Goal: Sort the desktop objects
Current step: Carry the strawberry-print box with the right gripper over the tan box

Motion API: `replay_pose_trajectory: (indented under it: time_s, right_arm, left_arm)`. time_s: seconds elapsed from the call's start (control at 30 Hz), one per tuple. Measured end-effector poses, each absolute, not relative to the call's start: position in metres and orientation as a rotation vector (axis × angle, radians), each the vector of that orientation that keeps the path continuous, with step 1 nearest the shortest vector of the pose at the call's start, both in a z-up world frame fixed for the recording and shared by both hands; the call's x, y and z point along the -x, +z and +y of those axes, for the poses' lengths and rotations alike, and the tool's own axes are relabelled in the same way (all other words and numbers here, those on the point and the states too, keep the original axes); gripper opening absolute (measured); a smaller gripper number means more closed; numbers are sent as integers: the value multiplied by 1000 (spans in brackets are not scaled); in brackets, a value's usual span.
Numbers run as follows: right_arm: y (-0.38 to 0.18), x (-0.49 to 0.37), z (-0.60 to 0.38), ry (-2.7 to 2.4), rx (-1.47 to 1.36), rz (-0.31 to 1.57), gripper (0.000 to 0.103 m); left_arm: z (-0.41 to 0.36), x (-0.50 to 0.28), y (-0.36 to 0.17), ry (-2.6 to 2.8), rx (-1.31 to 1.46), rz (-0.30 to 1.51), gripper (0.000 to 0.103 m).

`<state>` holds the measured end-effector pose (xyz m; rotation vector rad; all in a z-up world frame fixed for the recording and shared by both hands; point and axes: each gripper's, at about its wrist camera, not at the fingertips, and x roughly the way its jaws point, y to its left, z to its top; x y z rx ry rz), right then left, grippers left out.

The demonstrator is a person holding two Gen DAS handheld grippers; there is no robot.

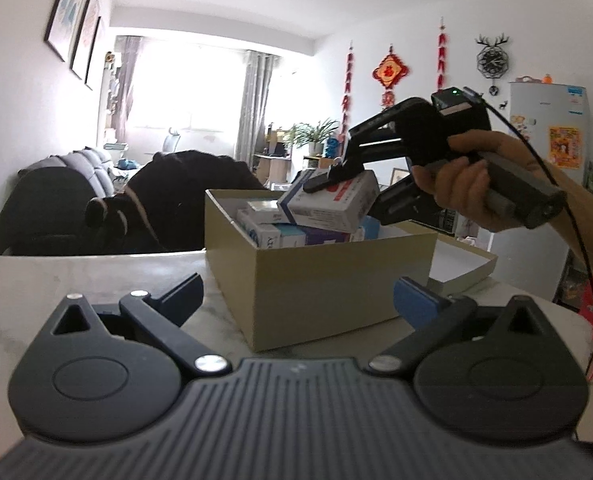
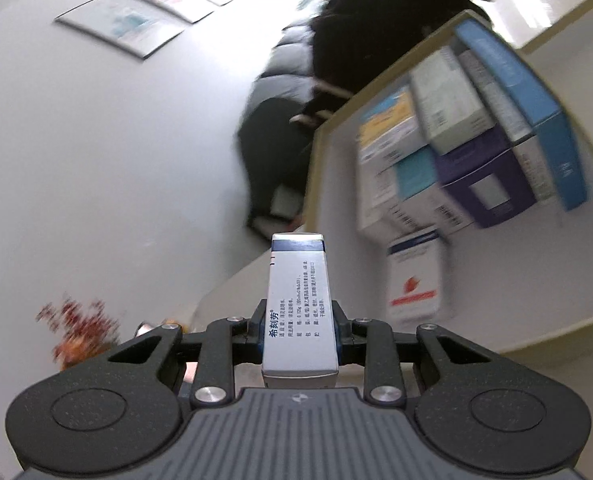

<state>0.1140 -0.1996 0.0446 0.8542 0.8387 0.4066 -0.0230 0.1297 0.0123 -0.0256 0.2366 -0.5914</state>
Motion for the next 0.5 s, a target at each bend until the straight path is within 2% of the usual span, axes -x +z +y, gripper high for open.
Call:
replay_pose_trajectory:
  time_s: [0.5]
  right_arm:
    - [14, -161, -181, 184, -879, 925, 31]
  left_arm:
    - [147, 22, 5, -537, 74, 267, 103]
